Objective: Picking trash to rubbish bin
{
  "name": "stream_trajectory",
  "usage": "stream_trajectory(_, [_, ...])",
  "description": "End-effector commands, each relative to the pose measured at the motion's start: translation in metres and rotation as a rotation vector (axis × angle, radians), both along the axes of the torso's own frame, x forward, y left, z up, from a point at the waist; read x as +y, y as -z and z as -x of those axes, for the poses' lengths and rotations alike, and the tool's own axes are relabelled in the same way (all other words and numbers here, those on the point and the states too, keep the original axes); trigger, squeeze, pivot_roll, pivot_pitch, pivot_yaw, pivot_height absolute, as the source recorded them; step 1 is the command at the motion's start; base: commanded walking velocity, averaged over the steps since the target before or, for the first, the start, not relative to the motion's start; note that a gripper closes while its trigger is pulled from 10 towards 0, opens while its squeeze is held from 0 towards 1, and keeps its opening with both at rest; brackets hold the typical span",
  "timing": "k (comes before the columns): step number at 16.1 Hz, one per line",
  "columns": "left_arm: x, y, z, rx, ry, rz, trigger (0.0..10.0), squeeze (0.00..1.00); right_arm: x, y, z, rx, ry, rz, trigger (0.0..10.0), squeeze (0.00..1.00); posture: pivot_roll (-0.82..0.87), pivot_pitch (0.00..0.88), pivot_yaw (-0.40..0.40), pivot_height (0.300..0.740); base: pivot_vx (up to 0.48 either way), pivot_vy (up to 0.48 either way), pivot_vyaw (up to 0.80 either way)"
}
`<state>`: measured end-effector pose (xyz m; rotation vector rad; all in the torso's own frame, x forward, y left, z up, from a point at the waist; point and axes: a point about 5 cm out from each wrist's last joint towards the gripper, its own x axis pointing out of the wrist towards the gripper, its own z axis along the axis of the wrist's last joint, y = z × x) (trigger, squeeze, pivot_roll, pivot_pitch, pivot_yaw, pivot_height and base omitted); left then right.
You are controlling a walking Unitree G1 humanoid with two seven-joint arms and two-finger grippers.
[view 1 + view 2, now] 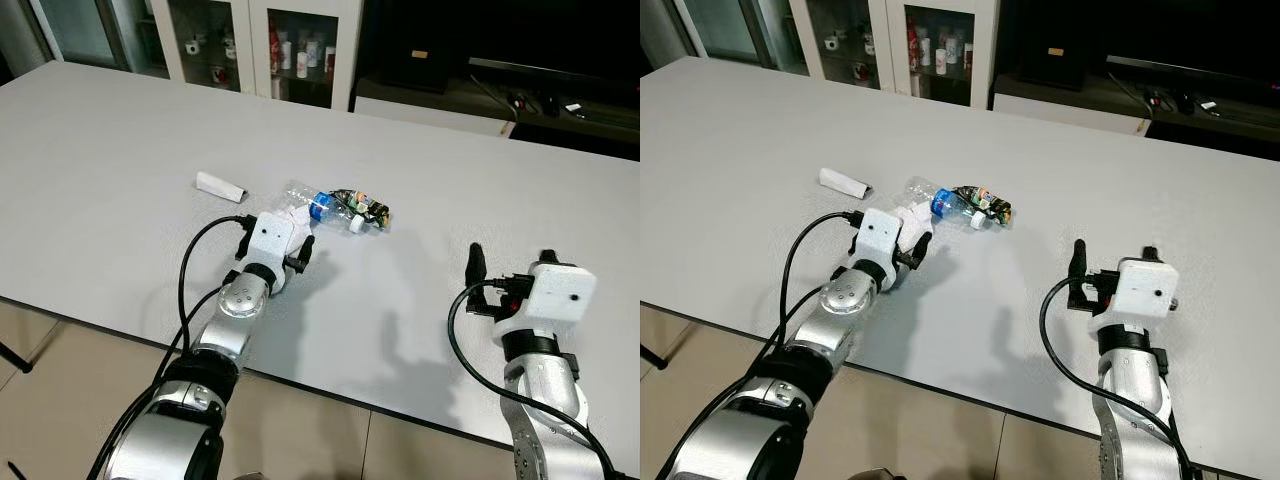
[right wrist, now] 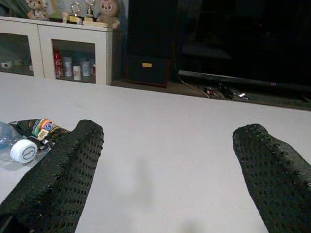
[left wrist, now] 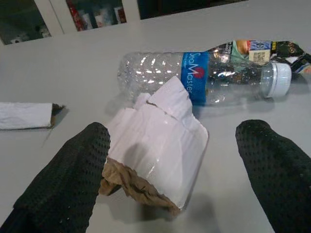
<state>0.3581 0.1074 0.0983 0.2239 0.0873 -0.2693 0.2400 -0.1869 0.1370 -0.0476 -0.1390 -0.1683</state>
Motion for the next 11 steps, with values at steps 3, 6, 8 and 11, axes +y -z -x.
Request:
stream_trajectory(3, [-0.007, -0.006, -0.004, -0.018, 0.016, 0.016, 10.0, 0.0, -0.002, -0.007, 0.005, -0.022, 0.001, 0.021, 10.0, 0.0, 0.08, 0.077, -0.028, 0.74, 0.0, 0.0, 0.0])
stream_trajectory(6, [-0.01, -0.01, -0.007, -0.023, 0.024, 0.027, 10.0, 0.0, 0.001, -0.01, 0.013, -0.023, 0.005, 0.021, 10.0, 0.0, 0.06, 0.108, -0.026, 0.74, 0.0, 0.0, 0.0])
stream_trajectory(8, [-0.008, -0.015, -0.011, -0.026, 0.015, 0.025, 10.0, 0.0, 0.003, -0.013, 0.021, -0.02, 0.01, 0.024, 10.0, 0.0, 0.04, 0.14, -0.017, 0.74, 0.0, 0.0, 0.0])
stream_trajectory(11, [-0.003, -0.022, -0.017, -0.034, -0.004, 0.017, 10.0, 0.0, 0.004, -0.01, 0.035, 0.005, 0.032, 0.011, 10.0, 0.0, 0.02, 0.179, -0.009, 0.74, 0.0, 0.0, 0.0])
